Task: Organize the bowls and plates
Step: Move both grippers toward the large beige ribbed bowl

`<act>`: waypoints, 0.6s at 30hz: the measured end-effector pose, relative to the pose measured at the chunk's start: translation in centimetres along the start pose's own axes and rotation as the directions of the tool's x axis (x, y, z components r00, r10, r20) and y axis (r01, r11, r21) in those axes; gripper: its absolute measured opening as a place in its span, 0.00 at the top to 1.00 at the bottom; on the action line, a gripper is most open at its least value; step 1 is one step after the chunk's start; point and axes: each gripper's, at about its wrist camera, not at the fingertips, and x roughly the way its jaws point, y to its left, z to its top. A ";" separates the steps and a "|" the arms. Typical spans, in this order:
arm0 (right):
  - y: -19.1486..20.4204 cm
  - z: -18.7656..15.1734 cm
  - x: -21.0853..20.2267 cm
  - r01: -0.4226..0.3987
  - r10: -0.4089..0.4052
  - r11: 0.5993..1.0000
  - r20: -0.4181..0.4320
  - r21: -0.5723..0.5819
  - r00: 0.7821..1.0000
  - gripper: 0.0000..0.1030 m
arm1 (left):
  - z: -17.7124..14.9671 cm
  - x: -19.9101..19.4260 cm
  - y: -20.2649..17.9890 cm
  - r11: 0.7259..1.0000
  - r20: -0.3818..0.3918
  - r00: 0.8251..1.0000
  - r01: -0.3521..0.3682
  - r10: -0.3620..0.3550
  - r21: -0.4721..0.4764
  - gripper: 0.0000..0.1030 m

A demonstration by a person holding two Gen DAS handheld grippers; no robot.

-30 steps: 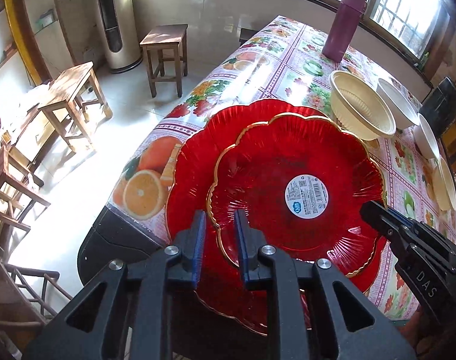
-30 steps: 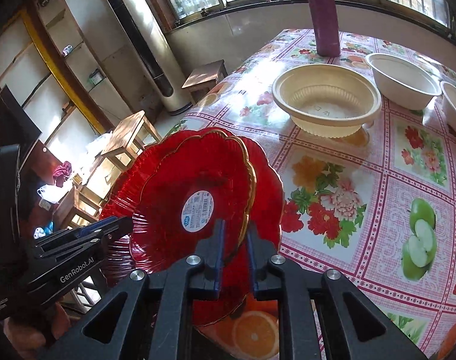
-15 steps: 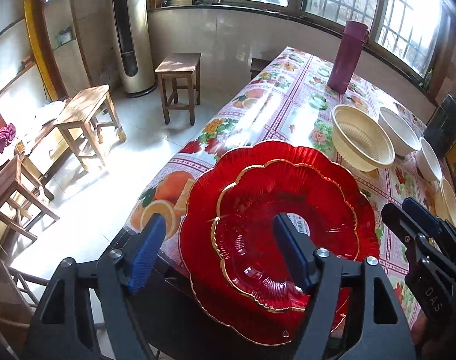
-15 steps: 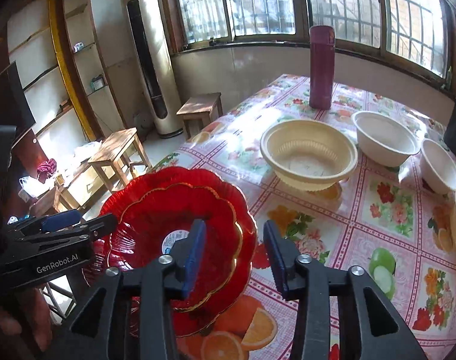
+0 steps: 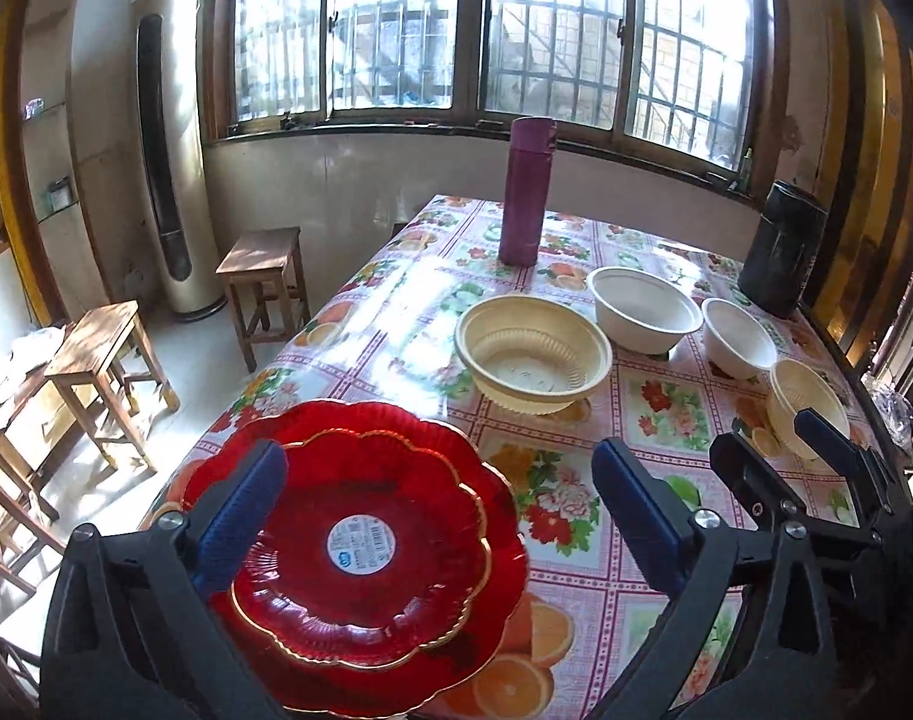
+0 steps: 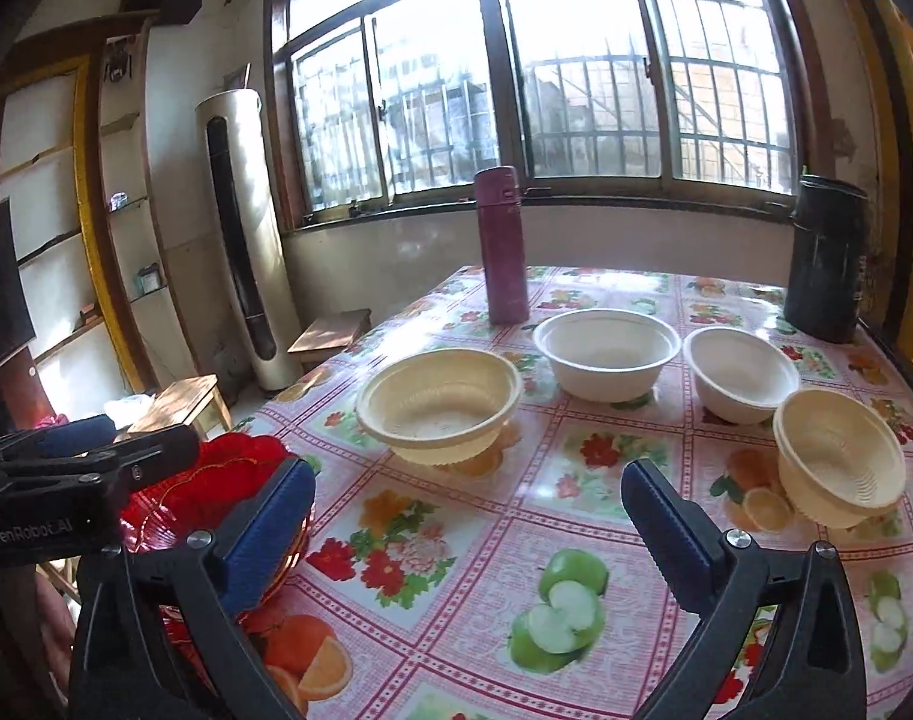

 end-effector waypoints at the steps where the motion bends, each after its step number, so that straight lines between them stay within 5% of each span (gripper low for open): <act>1: -1.1 0.2 -0.4 0.020 -0.020 1.000 0.015 0.016 1.000 0.00 | 0.3 -0.2 -0.8 1.000 0.014 1.000 0.003 -0.003 0.013 0.00; 18: -15.3 2.8 -2.8 0.253 -0.270 0.960 0.152 0.121 0.951 0.00 | 4.4 2.1 -14.0 0.979 0.075 0.997 -0.001 -0.015 0.205 0.00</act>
